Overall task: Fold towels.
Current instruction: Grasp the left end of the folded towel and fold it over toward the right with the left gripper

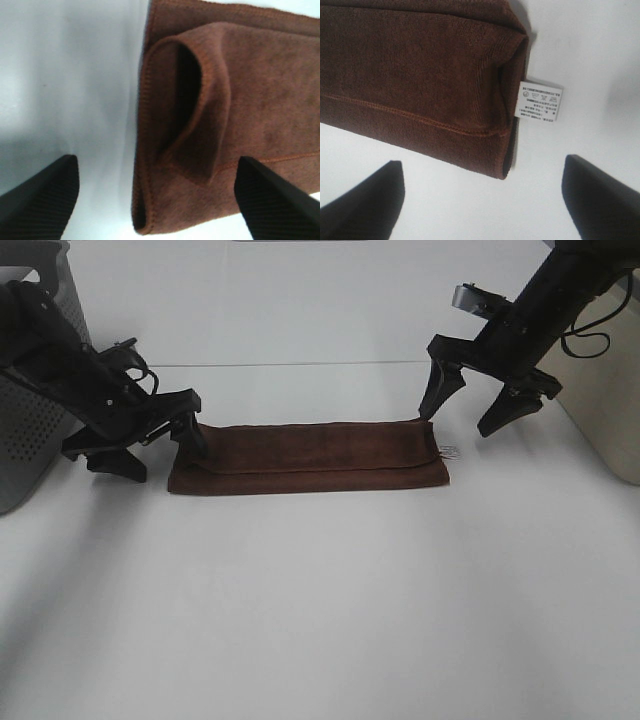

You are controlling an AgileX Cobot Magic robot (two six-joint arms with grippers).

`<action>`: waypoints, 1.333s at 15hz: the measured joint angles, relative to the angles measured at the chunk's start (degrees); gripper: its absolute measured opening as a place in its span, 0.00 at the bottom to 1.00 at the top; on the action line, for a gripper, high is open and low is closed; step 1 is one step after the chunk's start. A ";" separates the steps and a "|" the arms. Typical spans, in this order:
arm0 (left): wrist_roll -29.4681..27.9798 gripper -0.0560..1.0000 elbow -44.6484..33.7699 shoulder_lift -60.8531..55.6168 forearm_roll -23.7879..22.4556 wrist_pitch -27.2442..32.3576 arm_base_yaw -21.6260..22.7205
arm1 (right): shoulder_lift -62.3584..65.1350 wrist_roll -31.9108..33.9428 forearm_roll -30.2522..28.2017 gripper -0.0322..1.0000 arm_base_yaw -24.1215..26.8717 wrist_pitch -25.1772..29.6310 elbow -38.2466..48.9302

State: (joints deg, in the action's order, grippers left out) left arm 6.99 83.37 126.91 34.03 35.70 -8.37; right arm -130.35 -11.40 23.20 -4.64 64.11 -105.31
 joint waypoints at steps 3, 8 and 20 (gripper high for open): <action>3.27 0.71 2.12 1.78 4.24 0.40 0.00 | 0.00 0.00 0.17 0.81 0.00 -0.06 0.00; 3.72 0.52 6.42 4.64 5.44 2.64 0.00 | 0.00 0.06 0.57 0.81 0.00 -0.46 0.00; -9.68 0.06 18.56 0.23 -19.71 18.79 0.00 | 0.00 0.11 0.97 0.81 0.00 -1.32 0.00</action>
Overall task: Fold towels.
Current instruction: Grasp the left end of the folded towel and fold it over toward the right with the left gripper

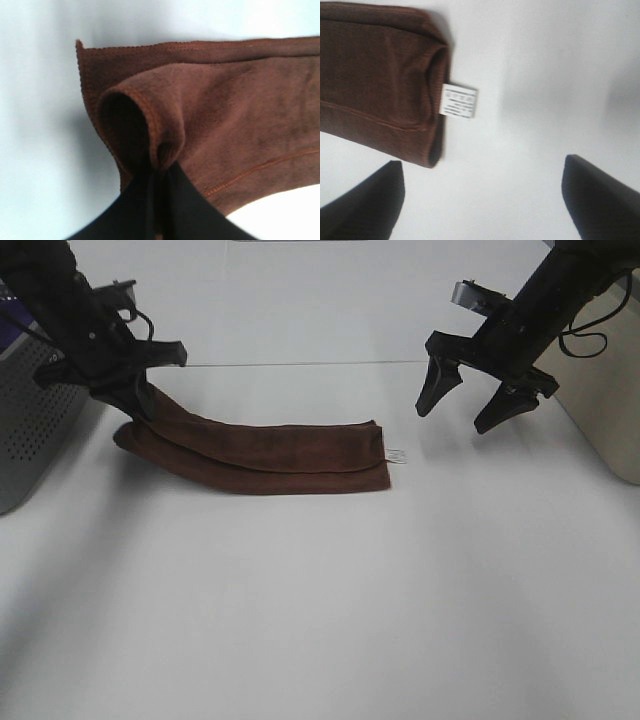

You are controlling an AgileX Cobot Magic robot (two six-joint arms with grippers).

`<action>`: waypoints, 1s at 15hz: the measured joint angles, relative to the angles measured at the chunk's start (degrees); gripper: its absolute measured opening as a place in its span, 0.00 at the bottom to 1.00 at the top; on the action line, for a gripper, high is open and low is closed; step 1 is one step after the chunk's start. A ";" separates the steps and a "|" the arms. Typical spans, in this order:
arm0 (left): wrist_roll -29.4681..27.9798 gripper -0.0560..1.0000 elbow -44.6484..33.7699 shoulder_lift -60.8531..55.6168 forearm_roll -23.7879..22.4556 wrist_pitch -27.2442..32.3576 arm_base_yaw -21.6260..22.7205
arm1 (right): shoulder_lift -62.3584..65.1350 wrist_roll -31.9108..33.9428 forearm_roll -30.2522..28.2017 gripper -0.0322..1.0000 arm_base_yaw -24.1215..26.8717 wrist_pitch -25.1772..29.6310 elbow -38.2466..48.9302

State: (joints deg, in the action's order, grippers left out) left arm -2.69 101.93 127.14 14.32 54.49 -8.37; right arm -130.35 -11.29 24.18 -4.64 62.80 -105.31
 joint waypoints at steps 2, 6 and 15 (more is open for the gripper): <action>-2.12 0.06 4.70 -1.72 -1.49 5.61 0.00 | 0.00 0.00 0.00 0.81 0.00 0.00 0.00; 1.89 0.06 10.14 -1.83 16.56 7.05 -2.64 | 0.00 0.00 0.52 0.81 0.00 0.00 0.00; -4.35 0.18 10.43 9.05 22.17 -9.74 -15.18 | 0.00 0.00 3.55 0.81 0.00 0.06 0.00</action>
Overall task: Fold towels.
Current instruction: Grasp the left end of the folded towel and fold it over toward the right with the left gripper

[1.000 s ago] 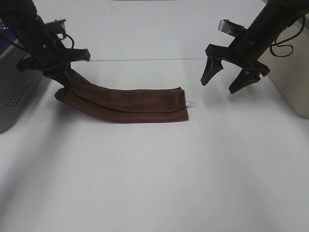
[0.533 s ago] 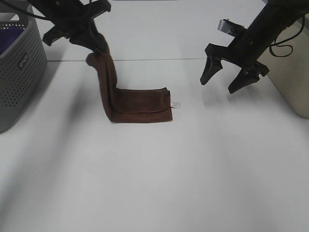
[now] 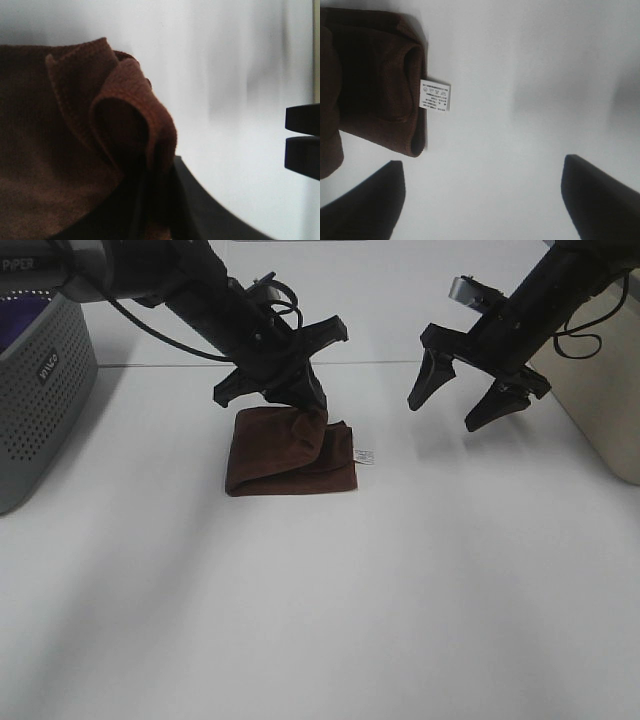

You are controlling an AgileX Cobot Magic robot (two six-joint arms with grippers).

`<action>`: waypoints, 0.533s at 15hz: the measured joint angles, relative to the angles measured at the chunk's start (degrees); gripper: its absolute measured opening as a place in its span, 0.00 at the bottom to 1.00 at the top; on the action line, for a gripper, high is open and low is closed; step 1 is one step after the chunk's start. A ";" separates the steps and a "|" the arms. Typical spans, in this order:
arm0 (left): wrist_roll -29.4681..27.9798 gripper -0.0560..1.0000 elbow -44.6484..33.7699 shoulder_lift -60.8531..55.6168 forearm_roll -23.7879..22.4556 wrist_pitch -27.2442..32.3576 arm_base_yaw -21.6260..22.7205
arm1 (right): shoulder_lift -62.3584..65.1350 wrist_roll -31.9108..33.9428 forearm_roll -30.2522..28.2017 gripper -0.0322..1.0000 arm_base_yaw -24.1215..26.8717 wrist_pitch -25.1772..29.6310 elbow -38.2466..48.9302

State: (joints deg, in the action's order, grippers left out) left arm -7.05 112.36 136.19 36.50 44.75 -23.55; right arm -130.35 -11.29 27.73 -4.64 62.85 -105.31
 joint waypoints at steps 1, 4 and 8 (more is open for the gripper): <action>-0.80 0.30 0.00 0.34 0.17 -0.86 -0.23 | 0.00 0.00 0.06 0.81 0.00 0.00 0.00; -2.64 0.71 0.00 0.46 3.32 -3.38 -0.23 | 0.00 -0.11 2.23 0.81 0.00 0.06 0.00; 3.32 0.78 0.00 -1.43 2.92 -3.95 0.92 | 0.00 -3.44 9.11 0.80 0.00 2.52 0.00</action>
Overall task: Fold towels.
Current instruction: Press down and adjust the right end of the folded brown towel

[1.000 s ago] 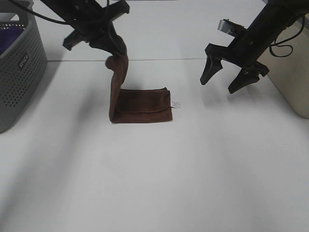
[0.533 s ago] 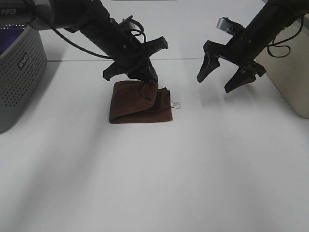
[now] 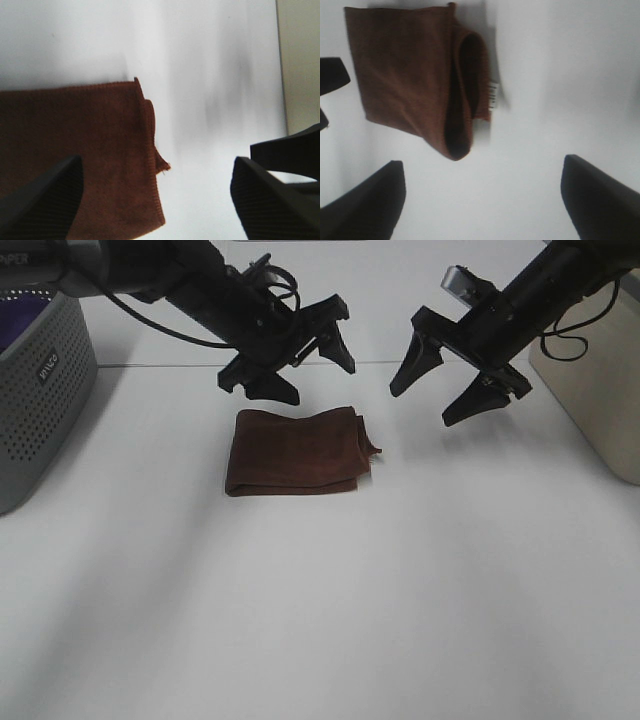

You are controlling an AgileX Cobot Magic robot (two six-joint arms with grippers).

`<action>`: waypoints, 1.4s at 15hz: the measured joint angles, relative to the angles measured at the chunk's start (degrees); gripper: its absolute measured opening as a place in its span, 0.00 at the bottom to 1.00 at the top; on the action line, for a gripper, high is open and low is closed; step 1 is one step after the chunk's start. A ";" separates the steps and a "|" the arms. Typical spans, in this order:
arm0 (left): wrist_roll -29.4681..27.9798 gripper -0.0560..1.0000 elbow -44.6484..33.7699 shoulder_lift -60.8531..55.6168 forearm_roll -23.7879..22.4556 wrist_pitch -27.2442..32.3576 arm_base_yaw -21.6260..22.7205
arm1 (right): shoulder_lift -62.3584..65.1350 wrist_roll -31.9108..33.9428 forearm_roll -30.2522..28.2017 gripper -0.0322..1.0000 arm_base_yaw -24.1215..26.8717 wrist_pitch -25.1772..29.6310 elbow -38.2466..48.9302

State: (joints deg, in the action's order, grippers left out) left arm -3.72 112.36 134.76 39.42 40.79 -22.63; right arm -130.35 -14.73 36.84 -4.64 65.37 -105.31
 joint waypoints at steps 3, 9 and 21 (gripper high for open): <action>4.76 0.78 0.00 -4.30 -6.82 1.89 5.84 | 0.00 -8.14 13.98 0.80 -3.84 1.89 0.00; 4.98 0.78 0.00 -4.87 -9.00 7.45 7.68 | -9.63 -18.11 37.30 0.79 -7.33 0.40 0.00; 5.79 0.78 0.00 -6.93 -10.03 13.35 7.68 | -13.01 -20.28 29.97 0.77 -7.28 0.06 0.00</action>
State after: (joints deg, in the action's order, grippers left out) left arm 2.06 112.36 127.83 29.39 54.14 -14.95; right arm -143.35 -35.01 66.81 -11.92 65.43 -105.31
